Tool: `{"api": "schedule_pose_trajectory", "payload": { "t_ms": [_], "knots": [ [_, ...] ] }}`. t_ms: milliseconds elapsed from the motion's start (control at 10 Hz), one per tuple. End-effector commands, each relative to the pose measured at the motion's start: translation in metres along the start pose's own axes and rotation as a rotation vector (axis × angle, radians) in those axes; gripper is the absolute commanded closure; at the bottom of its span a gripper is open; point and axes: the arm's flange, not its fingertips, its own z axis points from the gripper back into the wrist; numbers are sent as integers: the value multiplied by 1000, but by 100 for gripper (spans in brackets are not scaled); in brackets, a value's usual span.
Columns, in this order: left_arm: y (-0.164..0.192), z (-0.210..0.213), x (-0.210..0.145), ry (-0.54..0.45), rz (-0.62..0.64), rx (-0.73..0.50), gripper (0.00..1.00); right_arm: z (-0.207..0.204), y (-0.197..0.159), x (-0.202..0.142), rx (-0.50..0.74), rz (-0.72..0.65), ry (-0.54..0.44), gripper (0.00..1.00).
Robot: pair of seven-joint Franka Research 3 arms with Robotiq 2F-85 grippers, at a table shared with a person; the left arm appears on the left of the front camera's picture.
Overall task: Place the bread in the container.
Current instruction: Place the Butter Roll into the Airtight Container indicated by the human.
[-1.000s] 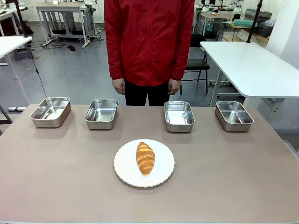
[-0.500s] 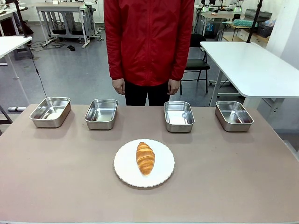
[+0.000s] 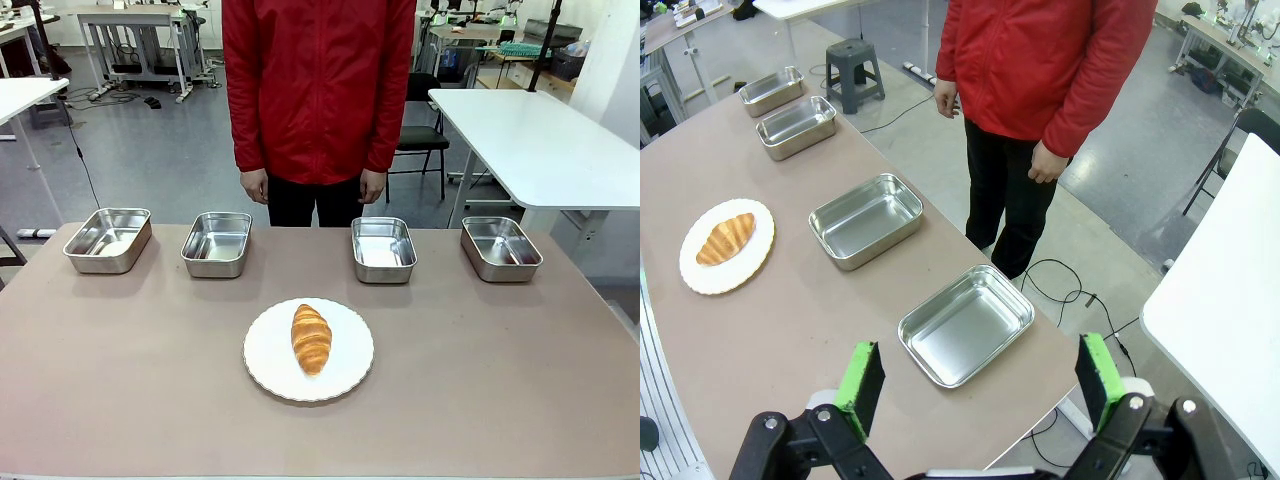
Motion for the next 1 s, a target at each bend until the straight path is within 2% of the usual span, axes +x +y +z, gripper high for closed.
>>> {"api": "schedule_pose_trajectory", "payload": {
  "t_ms": [0, 900],
  "knots": [
    [-1, 3, 1, -7, -3, -8, 0, 0, 0, 1, 1, 2, -1, 0],
    [-1, 3, 1, -7, -3, -8, 0, 0, 0, 1, 1, 2, -1, 0]
  ]
}}
